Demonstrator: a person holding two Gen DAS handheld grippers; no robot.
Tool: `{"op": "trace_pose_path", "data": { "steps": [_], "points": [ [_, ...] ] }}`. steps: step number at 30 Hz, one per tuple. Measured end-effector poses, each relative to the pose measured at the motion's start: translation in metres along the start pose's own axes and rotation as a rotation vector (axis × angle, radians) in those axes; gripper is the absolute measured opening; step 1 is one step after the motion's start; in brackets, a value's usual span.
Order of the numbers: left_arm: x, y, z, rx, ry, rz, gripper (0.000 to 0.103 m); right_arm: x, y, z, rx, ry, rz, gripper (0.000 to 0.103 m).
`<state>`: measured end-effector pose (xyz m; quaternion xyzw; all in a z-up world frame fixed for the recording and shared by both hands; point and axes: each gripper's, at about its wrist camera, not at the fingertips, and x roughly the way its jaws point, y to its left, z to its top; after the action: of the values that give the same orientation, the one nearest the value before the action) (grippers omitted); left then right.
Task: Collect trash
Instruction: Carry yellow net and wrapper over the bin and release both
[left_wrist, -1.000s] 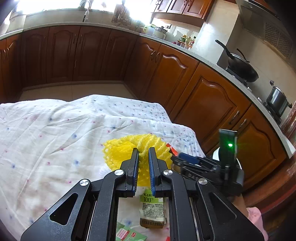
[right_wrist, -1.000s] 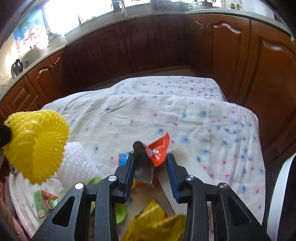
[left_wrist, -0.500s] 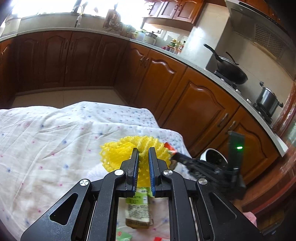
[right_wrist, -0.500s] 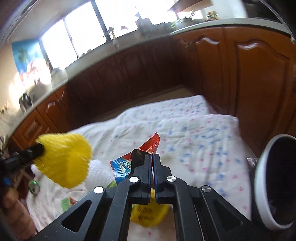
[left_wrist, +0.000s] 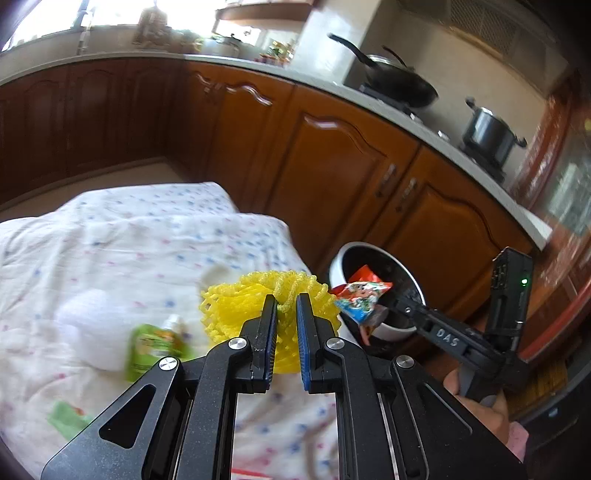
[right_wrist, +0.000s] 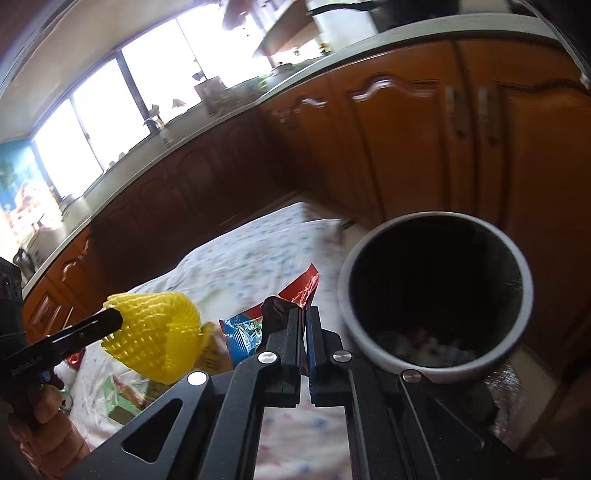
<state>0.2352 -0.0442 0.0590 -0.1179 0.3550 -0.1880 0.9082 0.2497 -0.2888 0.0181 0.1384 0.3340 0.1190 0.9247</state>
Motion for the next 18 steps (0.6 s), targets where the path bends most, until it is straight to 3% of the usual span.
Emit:
{"op": "trace_pose_path", "data": {
  "steps": [10, 18],
  "points": [
    [0.044, -0.056, 0.0, 0.075, 0.066, -0.047, 0.009, -0.034, -0.061, -0.001, 0.082, -0.044, -0.091, 0.003],
    [0.078, -0.088, 0.012, 0.106, 0.109, -0.055, 0.009, -0.029, -0.09, 0.007, 0.104, -0.045, -0.135, 0.003]
  ]
}}
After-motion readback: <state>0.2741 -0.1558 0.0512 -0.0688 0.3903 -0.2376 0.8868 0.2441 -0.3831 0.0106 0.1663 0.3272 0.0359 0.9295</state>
